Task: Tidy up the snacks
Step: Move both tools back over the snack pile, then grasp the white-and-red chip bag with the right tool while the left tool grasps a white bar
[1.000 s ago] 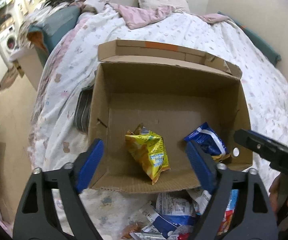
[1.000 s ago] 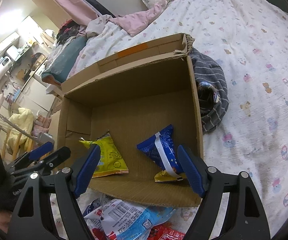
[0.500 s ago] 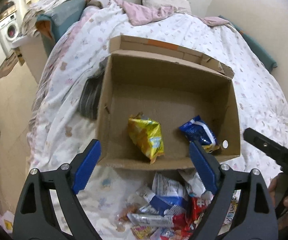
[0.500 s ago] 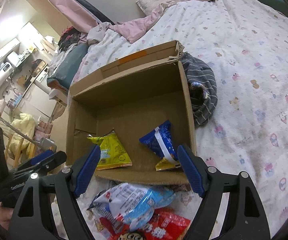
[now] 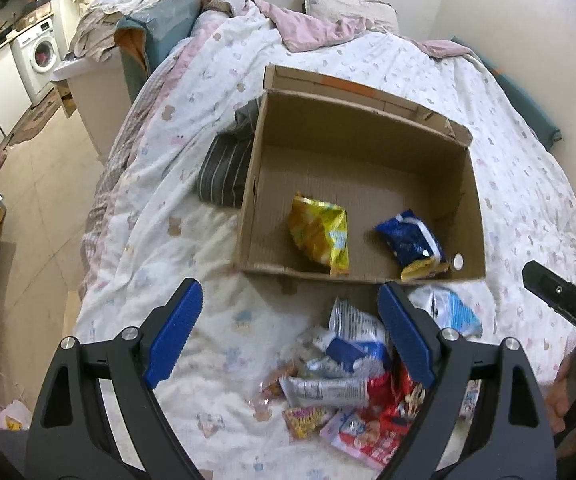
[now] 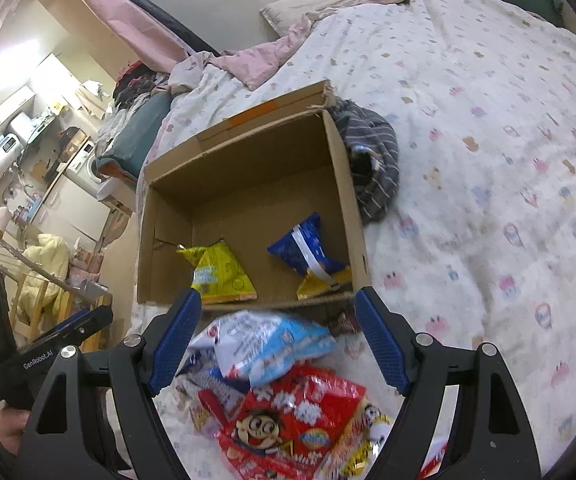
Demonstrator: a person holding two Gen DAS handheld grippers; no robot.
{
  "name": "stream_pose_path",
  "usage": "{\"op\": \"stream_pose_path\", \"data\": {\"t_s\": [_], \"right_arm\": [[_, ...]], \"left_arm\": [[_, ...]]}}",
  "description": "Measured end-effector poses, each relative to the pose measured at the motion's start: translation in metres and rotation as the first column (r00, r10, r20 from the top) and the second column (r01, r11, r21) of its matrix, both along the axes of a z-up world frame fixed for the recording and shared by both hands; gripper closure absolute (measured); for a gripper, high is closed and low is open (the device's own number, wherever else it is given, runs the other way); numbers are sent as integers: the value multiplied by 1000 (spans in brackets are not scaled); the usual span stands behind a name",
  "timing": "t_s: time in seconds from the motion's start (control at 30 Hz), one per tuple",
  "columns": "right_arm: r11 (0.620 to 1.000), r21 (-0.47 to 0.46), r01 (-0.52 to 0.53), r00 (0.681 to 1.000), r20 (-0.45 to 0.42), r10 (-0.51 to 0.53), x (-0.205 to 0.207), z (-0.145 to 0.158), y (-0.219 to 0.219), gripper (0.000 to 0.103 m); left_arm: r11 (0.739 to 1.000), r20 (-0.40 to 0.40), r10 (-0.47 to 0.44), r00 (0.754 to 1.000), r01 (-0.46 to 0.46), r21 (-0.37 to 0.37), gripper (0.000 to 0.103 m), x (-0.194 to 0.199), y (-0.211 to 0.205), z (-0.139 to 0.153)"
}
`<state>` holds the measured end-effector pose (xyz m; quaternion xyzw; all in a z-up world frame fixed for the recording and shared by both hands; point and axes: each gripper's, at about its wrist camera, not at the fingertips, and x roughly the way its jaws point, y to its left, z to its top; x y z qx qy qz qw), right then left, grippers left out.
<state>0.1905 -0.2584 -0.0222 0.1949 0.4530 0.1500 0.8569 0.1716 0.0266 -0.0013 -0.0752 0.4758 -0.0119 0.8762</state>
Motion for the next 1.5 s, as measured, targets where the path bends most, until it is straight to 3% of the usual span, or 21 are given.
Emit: {"op": "stream_pose_path", "data": {"t_s": [0.47, 0.8, 0.93, 1.1, 1.33, 1.43, 1.5], "right_arm": [[998, -28, 49, 998, -36, -50, -40, -11, -19, 21], [993, -68, 101, 982, -151, -111, -51, -43, -50, 21], [995, -61, 80, 959, -268, -93, -49, -66, -51, 21], [997, 15, 76, 867, -496, -58, -51, -116, -46, 21], [999, 5, 37, 863, -504, -29, -49, -120, -35, 21], [1000, 7, 21, 870, -493, -15, -49, -117, -31, 28], [1000, 5, -10, 876, -482, 11, -50, -113, -26, 47]], "left_arm": [[999, -45, -2, 999, 0, -47, 16, -33, -2, -15], [999, -69, -5, 998, 3, -33, 16, -34, -8, -23], [1000, -84, -1, 996, -2, -31, 16, -33, -8, -28], [999, -91, 11, 996, -15, -42, 16, -32, -5, -29], [999, -104, 22, 994, -27, -46, 16, -30, -2, -31], [998, -109, 37, 993, -42, -45, 16, -29, 2, -33], [998, -116, 45, 992, -51, -48, 16, -29, 4, -34]]}}
